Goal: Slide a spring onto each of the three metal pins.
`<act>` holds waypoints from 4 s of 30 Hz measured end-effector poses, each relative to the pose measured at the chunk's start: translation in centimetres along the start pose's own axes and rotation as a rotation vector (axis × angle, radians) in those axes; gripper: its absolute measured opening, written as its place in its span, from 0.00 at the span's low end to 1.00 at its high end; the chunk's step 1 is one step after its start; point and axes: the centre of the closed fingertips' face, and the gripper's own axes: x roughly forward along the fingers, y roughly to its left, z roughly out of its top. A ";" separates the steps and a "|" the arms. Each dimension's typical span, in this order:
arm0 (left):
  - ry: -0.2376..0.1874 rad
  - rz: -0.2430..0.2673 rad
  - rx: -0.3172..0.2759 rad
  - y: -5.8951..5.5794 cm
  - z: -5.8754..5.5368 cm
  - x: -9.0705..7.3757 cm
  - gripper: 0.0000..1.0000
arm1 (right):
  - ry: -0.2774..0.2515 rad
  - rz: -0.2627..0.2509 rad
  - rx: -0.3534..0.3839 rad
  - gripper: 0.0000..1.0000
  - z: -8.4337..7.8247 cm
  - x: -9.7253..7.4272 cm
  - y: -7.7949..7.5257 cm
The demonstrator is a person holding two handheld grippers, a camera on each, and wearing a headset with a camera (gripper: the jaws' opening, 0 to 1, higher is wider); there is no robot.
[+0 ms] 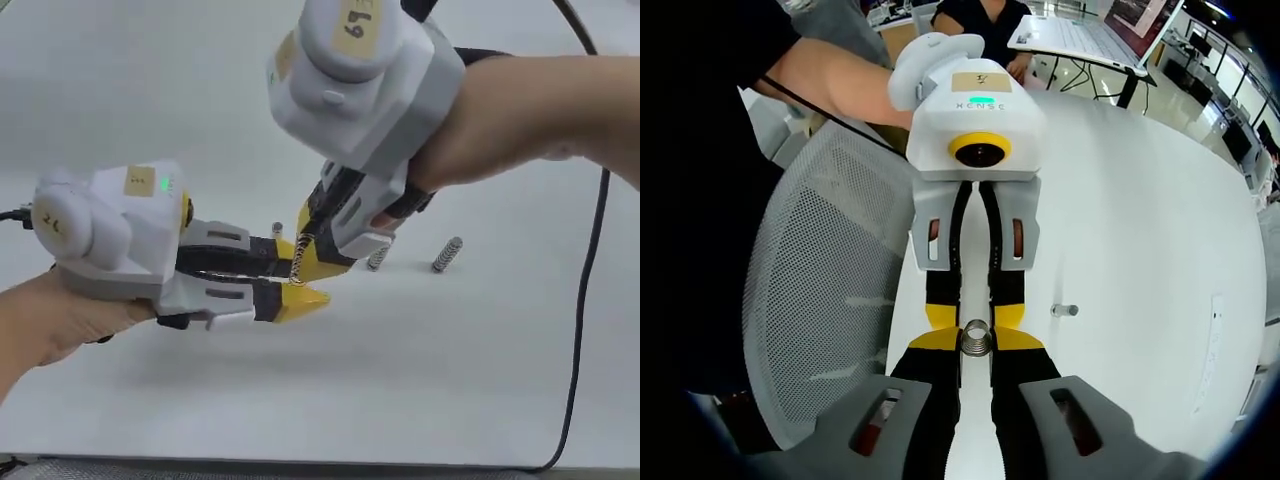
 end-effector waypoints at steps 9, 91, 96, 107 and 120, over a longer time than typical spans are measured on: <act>0.024 0.074 -0.035 1.5 -1.1 -2.1 0.10 | -0.014 -0.017 0.013 0.08 -0.4 -0.8 -0.2; -0.022 0.345 -0.123 2.0 -4.6 -13.8 0.76 | -0.059 -0.183 0.123 0.08 0.0 0.7 -6.1; -0.019 0.354 -0.114 2.3 -4.4 -14.3 0.77 | -0.066 -0.196 0.125 0.08 0.0 0.7 -6.9; -0.018 0.345 -0.102 2.0 -4.2 -14.0 0.83 | -0.051 -0.200 0.125 0.08 -0.5 1.1 -8.1; -0.019 0.339 -0.093 2.1 -3.8 -13.9 0.83 | -0.045 -0.203 0.106 0.08 0.0 1.8 -8.8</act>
